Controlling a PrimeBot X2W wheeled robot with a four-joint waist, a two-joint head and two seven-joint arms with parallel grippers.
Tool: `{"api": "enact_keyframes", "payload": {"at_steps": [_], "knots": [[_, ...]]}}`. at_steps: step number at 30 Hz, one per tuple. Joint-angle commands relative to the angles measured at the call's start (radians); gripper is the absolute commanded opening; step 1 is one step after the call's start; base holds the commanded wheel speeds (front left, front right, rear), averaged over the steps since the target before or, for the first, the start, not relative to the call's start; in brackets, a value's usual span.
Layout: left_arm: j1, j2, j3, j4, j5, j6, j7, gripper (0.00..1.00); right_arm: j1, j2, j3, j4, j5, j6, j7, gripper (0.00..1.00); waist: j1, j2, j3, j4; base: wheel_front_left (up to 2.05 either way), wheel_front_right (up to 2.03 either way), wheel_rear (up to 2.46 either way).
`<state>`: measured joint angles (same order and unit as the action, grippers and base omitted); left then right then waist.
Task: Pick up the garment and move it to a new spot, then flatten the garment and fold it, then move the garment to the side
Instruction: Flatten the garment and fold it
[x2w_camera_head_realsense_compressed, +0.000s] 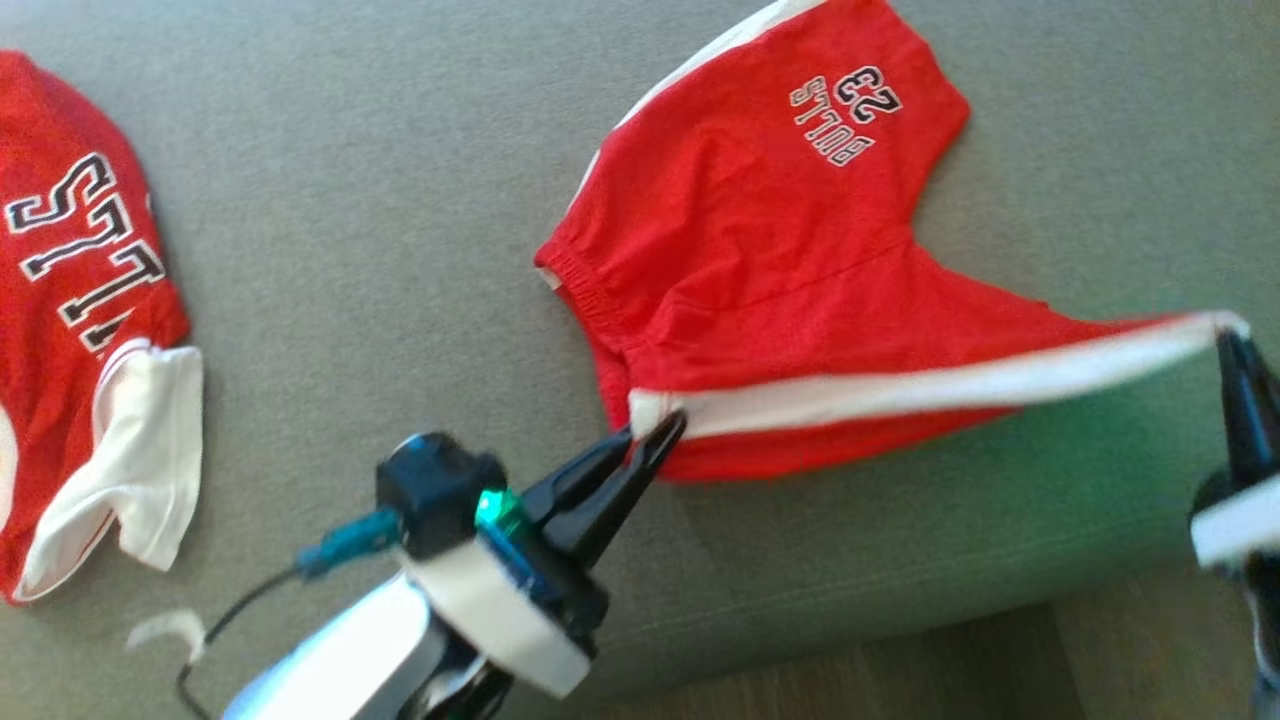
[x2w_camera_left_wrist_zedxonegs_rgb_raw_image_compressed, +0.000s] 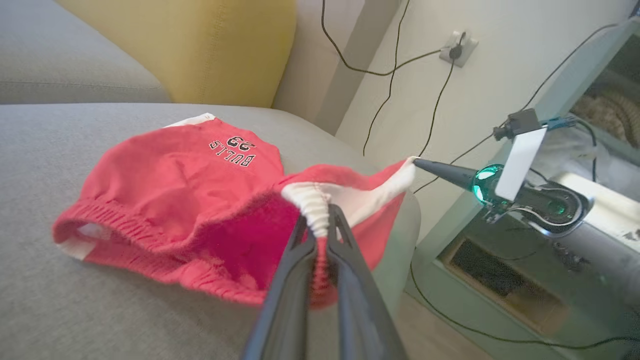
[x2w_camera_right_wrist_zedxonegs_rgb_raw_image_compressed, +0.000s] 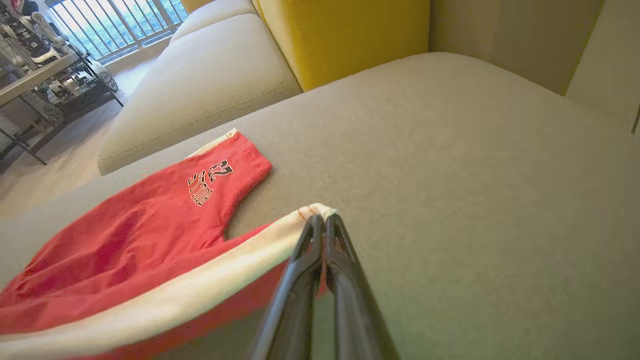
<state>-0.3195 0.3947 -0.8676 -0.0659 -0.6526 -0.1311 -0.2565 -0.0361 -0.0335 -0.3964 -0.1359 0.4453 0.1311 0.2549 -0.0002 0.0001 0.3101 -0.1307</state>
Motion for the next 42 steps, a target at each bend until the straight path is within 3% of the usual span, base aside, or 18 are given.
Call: {"api": "enact_keyframes", "payload": {"at_steps": [1,6,11,18,28,41,42], "knots": [[-0.086,-0.009,0.021,0.007,-0.048,0.000,-0.005,0.00,-0.101,-0.017,0.010,-0.013,-0.037,0.000,0.028,0.00,0.0002,-0.0001,0.012,0.019,0.00,0.00,0.00],[-0.180,-0.062,-0.006,0.142,-0.150,0.000,-0.005,0.00,-0.265,-0.017,0.011,0.055,-0.103,0.000,0.101,0.00,0.0002,-0.0001,0.038,0.045,0.00,0.00,0.00],[-0.283,-0.151,-0.005,0.240,-0.378,0.000,0.001,0.00,-0.460,-0.017,0.013,0.148,-0.207,0.000,0.176,0.00,0.0002,-0.0001,0.081,0.071,0.00,0.00,0.00],[-0.397,-0.187,0.003,0.306,-0.548,0.000,0.004,0.00,-0.675,-0.039,0.014,0.291,-0.281,0.000,0.218,0.00,0.0002,-0.0001,0.138,0.104,0.00,0.00,0.00],[-0.482,-0.204,0.043,0.305,-0.595,0.000,-0.005,0.00,-0.891,-0.094,0.042,0.441,-0.351,0.000,0.188,0.00,0.0002,-0.0001,0.224,0.149,0.00,0.00,0.00],[-0.479,-0.272,0.133,0.331,-0.534,0.000,-0.005,0.00,-1.052,-0.131,0.116,0.645,-0.440,0.000,0.080,0.00,0.0002,-0.0001,0.283,0.202,0.00,0.00,0.00],[-0.477,-0.275,0.134,0.335,-0.530,0.000,-0.005,0.09,-1.057,-0.132,0.117,0.662,-0.445,0.000,0.068,0.03,0.0002,-0.0001,0.283,0.203,0.00,0.00,0.00]]}}
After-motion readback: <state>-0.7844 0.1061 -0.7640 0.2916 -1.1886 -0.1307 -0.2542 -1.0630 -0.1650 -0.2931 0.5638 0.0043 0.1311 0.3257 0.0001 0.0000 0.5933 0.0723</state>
